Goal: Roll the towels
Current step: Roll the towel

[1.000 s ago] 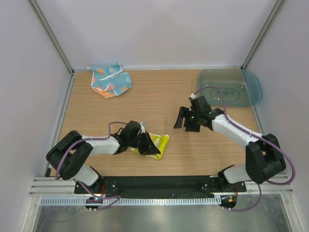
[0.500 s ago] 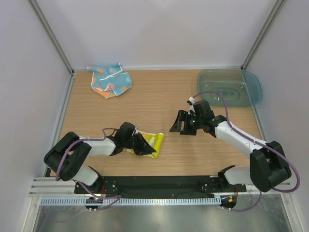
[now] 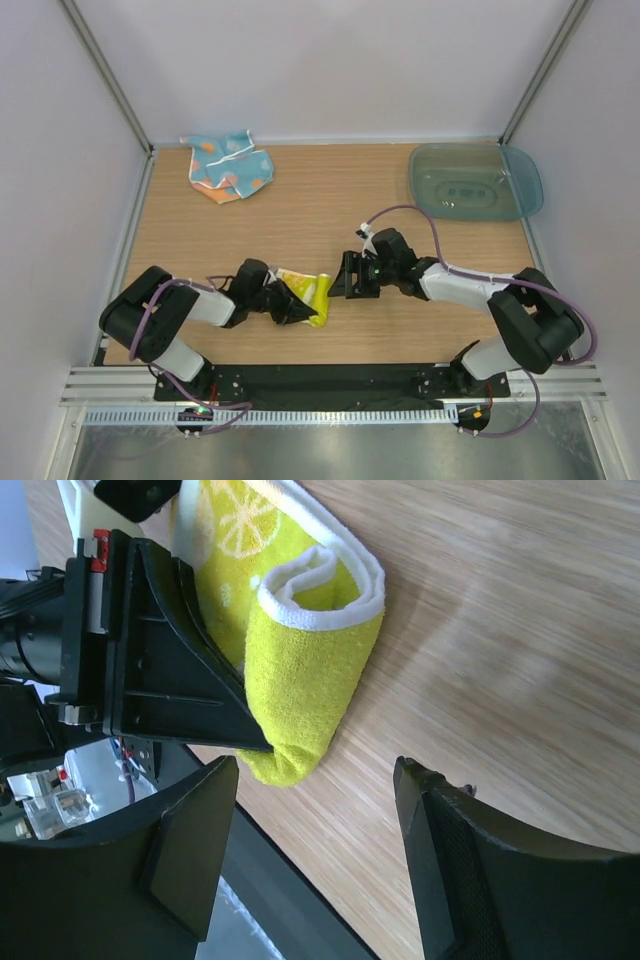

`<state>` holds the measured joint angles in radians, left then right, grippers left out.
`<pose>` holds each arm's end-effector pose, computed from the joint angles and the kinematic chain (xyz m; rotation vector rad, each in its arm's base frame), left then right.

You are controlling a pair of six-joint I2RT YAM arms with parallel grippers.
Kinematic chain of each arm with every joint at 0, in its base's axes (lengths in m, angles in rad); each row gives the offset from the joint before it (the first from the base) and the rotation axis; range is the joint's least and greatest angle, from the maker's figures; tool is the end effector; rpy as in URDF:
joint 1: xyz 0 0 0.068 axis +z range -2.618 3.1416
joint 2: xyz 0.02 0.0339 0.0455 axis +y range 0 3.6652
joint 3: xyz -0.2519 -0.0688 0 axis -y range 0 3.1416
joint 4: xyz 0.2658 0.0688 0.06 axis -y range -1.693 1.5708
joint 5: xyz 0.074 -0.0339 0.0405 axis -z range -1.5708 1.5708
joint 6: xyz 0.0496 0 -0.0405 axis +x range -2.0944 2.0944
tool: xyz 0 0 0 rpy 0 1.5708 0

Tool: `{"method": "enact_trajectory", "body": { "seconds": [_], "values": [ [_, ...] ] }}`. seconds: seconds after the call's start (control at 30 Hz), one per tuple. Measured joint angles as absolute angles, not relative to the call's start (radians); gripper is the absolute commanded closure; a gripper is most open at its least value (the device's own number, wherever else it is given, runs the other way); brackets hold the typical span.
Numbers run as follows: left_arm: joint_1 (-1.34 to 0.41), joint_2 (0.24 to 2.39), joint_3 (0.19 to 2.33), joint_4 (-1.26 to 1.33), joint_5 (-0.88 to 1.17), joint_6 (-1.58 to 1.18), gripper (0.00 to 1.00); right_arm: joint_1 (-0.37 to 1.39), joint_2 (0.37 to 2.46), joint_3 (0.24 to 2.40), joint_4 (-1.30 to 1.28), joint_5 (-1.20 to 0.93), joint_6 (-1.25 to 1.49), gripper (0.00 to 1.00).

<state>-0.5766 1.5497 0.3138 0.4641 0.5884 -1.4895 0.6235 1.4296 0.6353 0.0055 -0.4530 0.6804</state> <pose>0.1873 -0.1546 0.0536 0.8812 -2.5792 1.3999 0.2286 0.1912 0.1312 -0.1703 2.5667 1.1096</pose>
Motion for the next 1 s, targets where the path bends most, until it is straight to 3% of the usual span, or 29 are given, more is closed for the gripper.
{"method": "enact_trajectory", "body": {
  "seconds": [0.53,1.0],
  "values": [
    [-0.507,1.606,0.34,0.5,0.649,-1.441,1.0,0.662,1.65,0.613,0.354,-0.468,0.696,0.39],
    [-0.482,1.616,0.356,0.476,0.681,-1.401,0.97,0.667,1.795,0.604,0.603,-0.509,0.767,0.72]
  ]
}}
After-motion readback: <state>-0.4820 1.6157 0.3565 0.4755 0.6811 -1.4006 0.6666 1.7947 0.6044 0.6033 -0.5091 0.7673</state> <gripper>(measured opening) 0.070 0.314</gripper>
